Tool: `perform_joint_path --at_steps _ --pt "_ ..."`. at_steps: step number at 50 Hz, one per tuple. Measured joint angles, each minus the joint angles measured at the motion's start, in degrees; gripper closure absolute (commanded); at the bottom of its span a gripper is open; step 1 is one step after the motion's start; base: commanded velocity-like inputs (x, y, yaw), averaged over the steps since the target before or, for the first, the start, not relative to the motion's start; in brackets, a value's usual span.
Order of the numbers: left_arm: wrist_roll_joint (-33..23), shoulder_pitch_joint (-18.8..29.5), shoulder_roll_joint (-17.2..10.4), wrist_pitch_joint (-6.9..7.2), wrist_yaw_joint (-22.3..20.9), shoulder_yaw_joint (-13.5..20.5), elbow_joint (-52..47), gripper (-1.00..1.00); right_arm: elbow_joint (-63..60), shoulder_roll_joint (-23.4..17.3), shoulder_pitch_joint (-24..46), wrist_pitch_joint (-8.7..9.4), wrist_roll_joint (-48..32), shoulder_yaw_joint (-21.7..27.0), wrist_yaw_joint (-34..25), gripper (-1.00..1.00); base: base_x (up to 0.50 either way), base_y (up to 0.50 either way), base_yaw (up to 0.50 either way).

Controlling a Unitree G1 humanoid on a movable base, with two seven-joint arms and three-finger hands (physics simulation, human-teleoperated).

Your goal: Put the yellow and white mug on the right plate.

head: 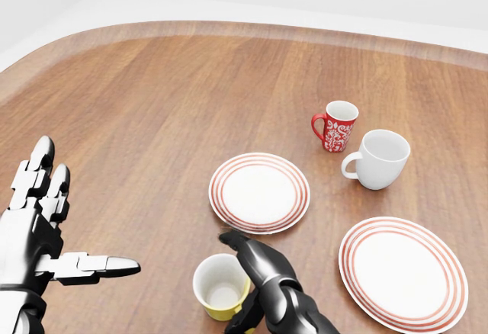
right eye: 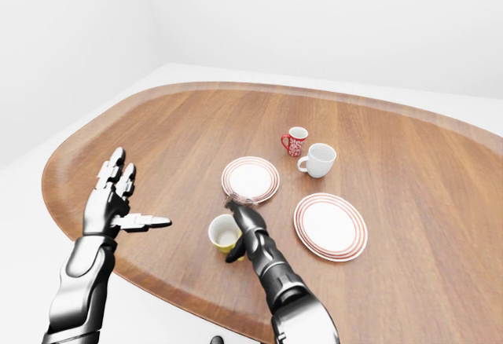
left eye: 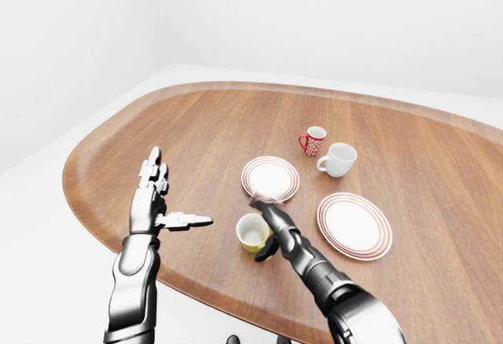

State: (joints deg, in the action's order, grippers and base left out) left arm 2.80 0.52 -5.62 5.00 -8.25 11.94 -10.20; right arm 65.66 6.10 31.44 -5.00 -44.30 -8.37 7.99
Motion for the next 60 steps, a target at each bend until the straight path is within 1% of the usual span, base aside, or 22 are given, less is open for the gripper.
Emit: perform_joint_path --at_steps 3,11,22,26,31,45,50,51,60 --pt "0.0 0.0 0.0 0.0 0.0 0.0 0.0 -1.0 0.3 0.1 0.0 0.0 0.3 -0.2 -0.8 1.0 0.0 0.0 0.0" --pt "0.0 0.0 0.0 0.0 0.0 0.0 0.0 -1.0 0.5 0.0 -0.2 0.0 1.3 -0.2 0.1 1.0 0.0 0.0 0.0" --pt "-0.1 0.0 0.0 0.0 0.0 -0.1 0.0 -1.0 -0.6 -0.6 -0.2 0.0 -1.0 0.1 0.2 1.0 0.0 0.0 0.0" --pt "-0.1 0.0 0.0 0.0 0.0 -0.1 0.1 -1.0 -2.9 -1.1 -0.7 0.19 -1.2 0.3 -0.6 1.0 0.0 0.0 0.0" --pt "-0.1 0.0 0.1 0.0 0.0 -0.1 0.1 -1.0 -8.4 -1.8 -2.3 1.74 -1.1 0.4 -2.8 1.0 0.0 0.0 0.0" --pt "-0.1 0.0 0.1 0.0 0.1 -0.2 0.3 -1.0 -25.0 -4.8 -6.4 7.97 0.6 1.9 -10.6 1.0 0.0 0.0 0.0" --pt "-0.1 0.0 0.1 0.0 0.1 -0.2 0.2 -1.0 -29.4 -6.1 -7.4 9.78 1.4 2.7 -12.7 1.0 0.0 0.0 0.0" --pt "-0.1 0.0 0.1 0.0 0.1 -0.2 0.1 -1.0 -30.1 -6.3 -7.6 10.0 1.5 2.8 -13.1 1.0 0.0 0.0 0.0" --pt "-0.2 0.0 0.1 0.0 0.1 -0.2 0.2 -1.0 -32.2 -8.9 -7.3 10.0 3.0 4.6 -14.5 1.0 0.0 0.0 0.0"
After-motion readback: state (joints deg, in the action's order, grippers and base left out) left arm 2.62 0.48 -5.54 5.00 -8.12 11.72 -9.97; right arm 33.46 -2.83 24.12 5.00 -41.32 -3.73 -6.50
